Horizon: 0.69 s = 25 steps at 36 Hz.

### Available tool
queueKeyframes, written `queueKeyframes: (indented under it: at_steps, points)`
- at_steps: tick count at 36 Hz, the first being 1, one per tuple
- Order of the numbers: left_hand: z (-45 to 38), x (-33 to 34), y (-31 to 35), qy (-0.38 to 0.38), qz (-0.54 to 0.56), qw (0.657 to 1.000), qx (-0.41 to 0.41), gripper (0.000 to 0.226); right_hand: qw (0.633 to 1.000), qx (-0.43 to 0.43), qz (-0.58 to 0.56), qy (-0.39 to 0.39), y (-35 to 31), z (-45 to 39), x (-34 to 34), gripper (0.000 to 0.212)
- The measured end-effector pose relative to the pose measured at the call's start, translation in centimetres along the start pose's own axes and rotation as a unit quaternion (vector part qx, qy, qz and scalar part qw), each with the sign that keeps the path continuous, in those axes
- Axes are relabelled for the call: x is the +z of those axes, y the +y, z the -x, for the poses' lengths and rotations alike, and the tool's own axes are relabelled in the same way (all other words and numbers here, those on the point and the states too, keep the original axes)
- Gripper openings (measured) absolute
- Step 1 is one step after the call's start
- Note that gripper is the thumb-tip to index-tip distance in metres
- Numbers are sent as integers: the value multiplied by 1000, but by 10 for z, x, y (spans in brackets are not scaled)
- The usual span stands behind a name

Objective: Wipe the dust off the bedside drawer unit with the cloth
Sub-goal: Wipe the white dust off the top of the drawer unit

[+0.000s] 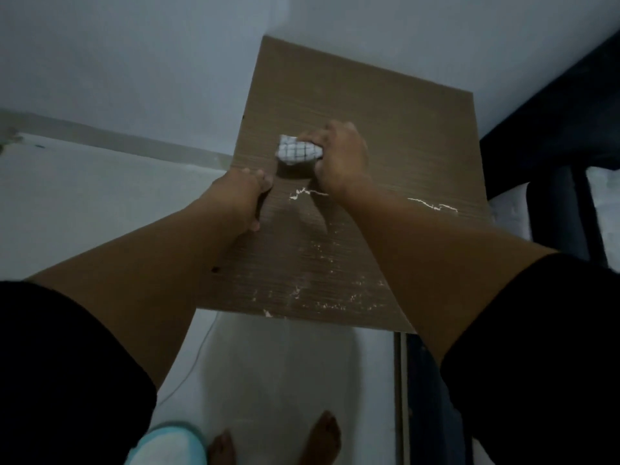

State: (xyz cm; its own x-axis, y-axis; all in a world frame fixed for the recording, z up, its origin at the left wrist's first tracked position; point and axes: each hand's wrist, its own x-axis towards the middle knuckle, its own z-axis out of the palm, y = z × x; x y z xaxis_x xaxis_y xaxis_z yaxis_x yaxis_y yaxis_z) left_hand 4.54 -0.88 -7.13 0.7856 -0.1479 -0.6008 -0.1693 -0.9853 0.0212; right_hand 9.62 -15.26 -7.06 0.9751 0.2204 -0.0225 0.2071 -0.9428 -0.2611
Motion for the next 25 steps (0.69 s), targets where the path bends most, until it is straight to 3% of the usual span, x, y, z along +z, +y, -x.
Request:
queueKeyframes:
  at_steps: [3, 6, 15, 19, 22, 25]
  points:
    - [-7, 0, -3, -35, -22, 999, 2, 95, 999, 31, 27, -25, 8, -16, 10, 43]
    - [-5, 3, -4, -24, -11, 1000, 8, 93, 997, 61, 17, -46, 10, -27, 22, 46]
    - [-4, 9, -10, 20, 77, 997, 0, 93, 998, 23, -19, -55, -1, -11, 40, 47]
    - [18, 20, -5, 118, 177, 976, -40, 66, 992, 62, -100, -46, -16, 20, 43, 33]
    - [34, 21, -3, 119, 172, 974, -86, 39, 983, 77, -161, -43, -31, 48, 43, 25]
    - [53, 24, -13, 126, 192, 967, -114, 30, 980, 48, -186, -48, -44, 81, 41, 16]
